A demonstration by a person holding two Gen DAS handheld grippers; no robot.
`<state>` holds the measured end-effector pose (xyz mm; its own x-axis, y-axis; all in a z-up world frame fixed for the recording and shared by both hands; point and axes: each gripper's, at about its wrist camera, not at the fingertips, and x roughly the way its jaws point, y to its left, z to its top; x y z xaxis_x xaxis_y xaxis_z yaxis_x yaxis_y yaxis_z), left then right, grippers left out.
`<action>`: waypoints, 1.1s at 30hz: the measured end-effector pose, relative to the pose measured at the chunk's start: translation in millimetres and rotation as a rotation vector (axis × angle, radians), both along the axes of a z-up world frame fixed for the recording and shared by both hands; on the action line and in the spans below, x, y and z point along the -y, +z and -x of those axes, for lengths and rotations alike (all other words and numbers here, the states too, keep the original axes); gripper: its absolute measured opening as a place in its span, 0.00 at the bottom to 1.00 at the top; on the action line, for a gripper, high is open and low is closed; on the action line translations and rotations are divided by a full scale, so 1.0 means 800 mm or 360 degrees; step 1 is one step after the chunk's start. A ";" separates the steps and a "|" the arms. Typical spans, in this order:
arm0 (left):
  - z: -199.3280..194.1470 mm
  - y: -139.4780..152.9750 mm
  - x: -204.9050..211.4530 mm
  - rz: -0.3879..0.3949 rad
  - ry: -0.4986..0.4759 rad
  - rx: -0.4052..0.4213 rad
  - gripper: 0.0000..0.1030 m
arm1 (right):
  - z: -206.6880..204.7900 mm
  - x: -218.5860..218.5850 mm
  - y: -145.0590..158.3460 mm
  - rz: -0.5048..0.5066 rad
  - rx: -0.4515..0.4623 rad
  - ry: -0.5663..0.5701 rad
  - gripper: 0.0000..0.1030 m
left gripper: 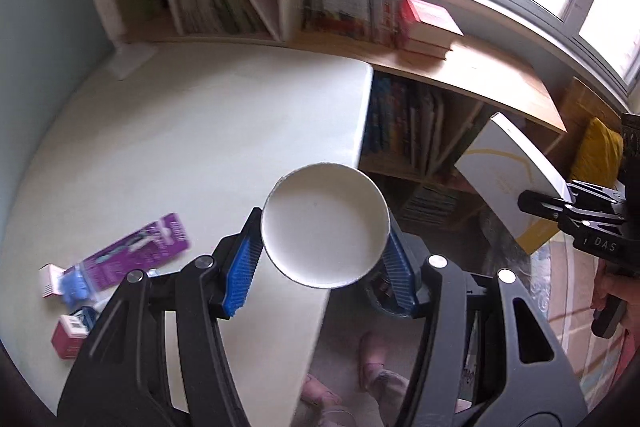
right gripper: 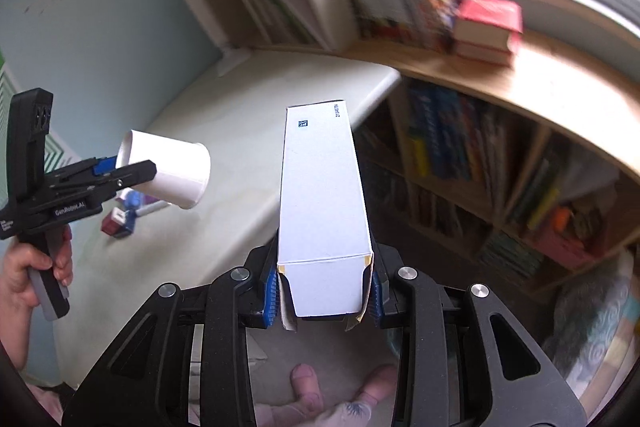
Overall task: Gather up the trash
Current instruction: 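Carry the paper cup and white box to the wastebasket and release both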
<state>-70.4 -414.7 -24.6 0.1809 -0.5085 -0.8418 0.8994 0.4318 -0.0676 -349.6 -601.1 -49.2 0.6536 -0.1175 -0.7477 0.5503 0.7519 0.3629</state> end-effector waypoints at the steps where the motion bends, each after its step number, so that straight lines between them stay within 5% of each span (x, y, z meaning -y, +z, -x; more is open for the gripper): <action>1: 0.016 -0.007 0.016 -0.0015 -0.0044 -0.0016 0.53 | 0.015 0.008 -0.008 -0.0022 -0.0013 -0.0036 0.33; 16: 0.172 -0.149 0.143 -0.0362 -0.0540 -0.0206 0.53 | 0.132 0.057 -0.143 -0.0405 -0.0177 -0.0322 0.33; 24: 0.194 -0.223 0.169 -0.0509 -0.0570 -0.0314 0.53 | 0.143 0.071 -0.219 -0.0629 -0.0221 -0.0406 0.34; 26: 0.197 -0.243 0.176 -0.0556 -0.0588 -0.0343 0.54 | 0.143 0.076 -0.233 -0.0636 -0.0245 -0.0424 0.40; 28: 0.200 -0.260 0.187 -0.0637 -0.0578 -0.0342 0.76 | 0.146 0.085 -0.246 -0.0695 -0.0257 -0.0459 0.67; 33: 0.204 -0.281 0.194 -0.0743 -0.0611 -0.0342 0.78 | 0.159 0.103 -0.252 -0.0727 -0.0233 -0.0535 0.69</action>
<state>-233.2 -569.8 -249.4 -0.1384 -0.0745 -0.9876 0.9832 0.1091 -0.1460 -477.0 -683.5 -250.6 0.5223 0.0549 -0.8510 0.8004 0.3127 0.5115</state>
